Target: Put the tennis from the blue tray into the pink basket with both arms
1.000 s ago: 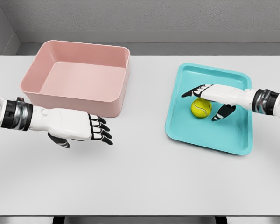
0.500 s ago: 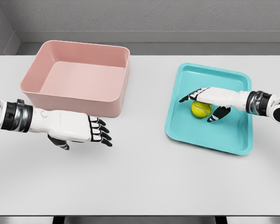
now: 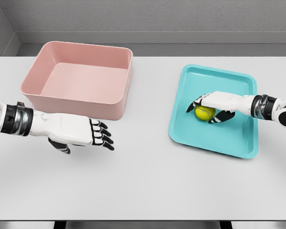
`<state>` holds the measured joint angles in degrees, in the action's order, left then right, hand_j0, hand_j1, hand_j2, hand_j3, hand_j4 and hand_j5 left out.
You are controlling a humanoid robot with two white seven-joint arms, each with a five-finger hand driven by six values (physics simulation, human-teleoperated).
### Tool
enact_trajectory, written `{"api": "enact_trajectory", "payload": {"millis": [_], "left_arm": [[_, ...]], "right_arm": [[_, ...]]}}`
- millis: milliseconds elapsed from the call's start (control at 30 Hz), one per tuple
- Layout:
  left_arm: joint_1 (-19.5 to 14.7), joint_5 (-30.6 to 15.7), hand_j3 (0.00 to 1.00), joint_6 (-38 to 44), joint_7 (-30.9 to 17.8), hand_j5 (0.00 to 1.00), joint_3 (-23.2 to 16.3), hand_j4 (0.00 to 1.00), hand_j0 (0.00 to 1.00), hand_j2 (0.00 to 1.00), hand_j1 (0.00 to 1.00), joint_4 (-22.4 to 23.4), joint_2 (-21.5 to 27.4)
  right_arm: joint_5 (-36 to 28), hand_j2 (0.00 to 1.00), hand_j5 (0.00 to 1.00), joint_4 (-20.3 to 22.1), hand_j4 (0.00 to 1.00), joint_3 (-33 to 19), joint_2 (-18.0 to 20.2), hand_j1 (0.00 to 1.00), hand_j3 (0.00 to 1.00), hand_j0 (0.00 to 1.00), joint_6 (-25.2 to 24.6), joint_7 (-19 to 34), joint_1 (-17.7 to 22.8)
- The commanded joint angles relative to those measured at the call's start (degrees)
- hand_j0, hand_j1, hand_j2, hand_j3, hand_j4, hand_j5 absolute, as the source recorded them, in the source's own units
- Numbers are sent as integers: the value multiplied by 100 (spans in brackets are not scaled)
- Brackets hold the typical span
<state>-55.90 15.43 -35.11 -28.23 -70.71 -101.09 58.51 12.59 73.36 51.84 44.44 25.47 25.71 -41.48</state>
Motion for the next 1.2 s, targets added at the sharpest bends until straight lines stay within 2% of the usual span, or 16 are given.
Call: {"api": "enact_trajectory", "payload": {"millis": [0,233,567,867,1167], "left_arm": [[0,-31,100,11,2,100,4,100,100,100,100,1,-7],[0,-31,100,11,2,100,4,100,100,100,100,1,2],[9,-22,100,11,2,100,4,100,100,100,100,1,-7],[9,-22,100,11,2,100,4,100,100,100,100,1,-15],[0,-22,100,11,2,100,4,100,100,100,100,1,-24]], "right_arm": [[-11,64,64,3,64,19,3,64,64,64,2,13,0],[-3,59,59,38,59,10,12,59,59,59,37,13,-18],[-3,56,56,178,56,1,82,56,56,56,72,21,-149],[-29,53,53,864,53,-7,469,53,53,53,160,13,-272],[-38,53,53,1532,53,-16,522,53,53,53,257,30,-325]]}}
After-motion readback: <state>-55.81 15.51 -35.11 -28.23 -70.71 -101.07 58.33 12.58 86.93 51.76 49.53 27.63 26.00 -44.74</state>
